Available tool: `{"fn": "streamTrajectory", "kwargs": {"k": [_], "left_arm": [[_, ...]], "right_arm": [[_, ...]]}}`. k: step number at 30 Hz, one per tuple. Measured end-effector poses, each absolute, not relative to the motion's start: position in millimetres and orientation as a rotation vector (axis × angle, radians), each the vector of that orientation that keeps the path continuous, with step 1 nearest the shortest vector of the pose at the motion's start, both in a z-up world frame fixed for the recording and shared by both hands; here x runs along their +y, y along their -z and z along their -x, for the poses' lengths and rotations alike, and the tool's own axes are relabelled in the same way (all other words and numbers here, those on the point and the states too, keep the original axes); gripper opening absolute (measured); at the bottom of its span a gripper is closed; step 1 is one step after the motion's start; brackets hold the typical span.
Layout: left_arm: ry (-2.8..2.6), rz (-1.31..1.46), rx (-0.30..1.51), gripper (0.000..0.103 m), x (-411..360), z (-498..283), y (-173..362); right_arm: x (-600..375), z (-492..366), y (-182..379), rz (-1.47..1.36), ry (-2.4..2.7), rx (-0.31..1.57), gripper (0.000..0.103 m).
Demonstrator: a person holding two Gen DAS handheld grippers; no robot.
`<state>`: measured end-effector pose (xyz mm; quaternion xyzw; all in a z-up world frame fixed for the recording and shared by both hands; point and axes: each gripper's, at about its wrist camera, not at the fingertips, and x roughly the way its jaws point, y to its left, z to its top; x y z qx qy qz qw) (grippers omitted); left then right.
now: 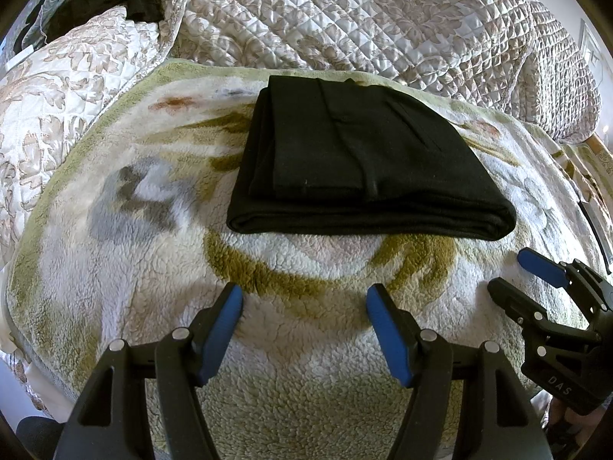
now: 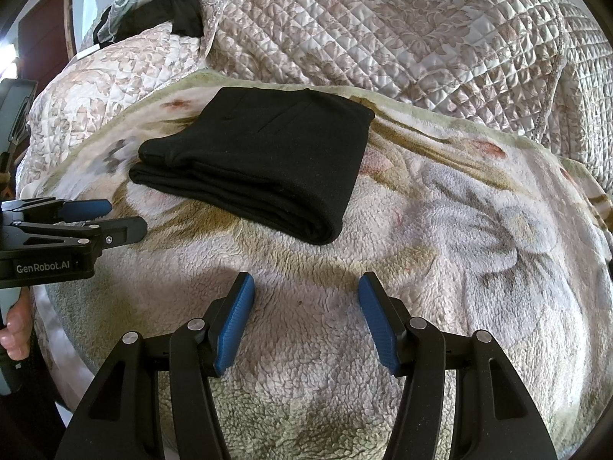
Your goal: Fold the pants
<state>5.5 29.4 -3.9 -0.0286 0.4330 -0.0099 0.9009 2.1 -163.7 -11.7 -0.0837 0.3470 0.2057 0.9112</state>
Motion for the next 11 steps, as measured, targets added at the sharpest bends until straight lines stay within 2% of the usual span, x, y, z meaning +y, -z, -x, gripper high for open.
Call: {"fn": "streamTrajectory", "kwargs": {"k": [11], "left_arm": [[0.02,0.057,0.895,0.071,31.0,-5.5,4.3]], "right_arm": [[-167.0,2.6,16.1,0.173,-0.414,0.699,0.059]]}}
